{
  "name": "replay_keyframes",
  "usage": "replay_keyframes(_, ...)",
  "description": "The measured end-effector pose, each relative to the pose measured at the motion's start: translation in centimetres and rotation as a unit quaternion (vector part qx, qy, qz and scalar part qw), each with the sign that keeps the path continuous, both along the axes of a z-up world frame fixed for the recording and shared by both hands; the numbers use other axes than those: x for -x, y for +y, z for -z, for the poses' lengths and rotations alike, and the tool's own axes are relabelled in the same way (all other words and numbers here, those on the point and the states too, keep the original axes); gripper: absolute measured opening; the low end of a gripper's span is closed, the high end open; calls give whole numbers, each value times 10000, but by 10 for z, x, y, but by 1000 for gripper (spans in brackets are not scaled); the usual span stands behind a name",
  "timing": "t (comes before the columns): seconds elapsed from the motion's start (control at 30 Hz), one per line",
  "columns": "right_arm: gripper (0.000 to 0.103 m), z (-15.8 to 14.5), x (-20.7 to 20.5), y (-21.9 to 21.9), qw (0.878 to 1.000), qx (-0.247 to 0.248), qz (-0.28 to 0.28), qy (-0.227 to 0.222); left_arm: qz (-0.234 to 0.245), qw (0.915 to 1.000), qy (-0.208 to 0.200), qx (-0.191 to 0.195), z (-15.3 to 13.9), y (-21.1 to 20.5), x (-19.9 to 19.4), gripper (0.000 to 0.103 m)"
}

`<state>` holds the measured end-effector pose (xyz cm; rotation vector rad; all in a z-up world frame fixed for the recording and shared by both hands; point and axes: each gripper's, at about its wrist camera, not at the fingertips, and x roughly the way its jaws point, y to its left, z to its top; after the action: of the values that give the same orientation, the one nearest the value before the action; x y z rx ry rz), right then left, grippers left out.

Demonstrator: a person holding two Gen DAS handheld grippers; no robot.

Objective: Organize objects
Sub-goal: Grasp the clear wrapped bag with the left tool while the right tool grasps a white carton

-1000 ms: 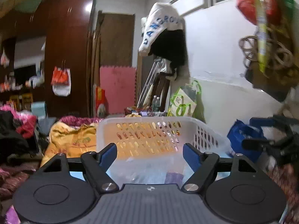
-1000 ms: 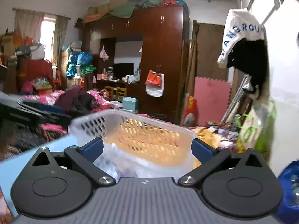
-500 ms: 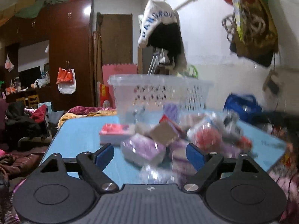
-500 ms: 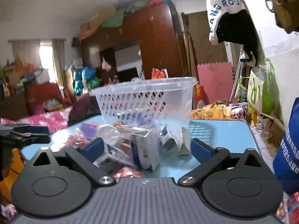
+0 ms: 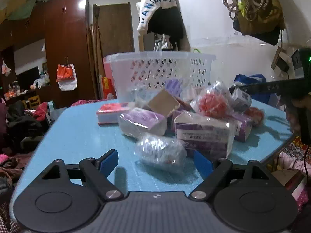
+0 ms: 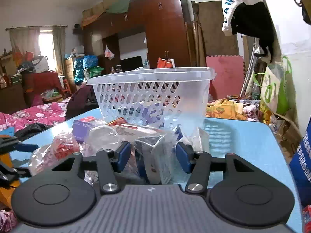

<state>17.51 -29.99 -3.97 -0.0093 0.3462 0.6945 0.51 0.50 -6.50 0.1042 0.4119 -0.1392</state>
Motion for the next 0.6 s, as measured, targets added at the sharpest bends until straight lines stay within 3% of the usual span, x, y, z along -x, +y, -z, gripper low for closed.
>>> replay_keyframes(0.07,48,2,2,-2,10000,-42,3,3,-32,10000,-69,6,2,-1,-1,88)
replay_keyframes(0.5,45,2,6,0,9999,102,114,-40,-55,9998,-207,59,5,0,-9,88)
replay_keyframes(0.6,44,1,9,-4,9998,-53,166,-113,-3,9996,-249,150,6,0,-8,62)
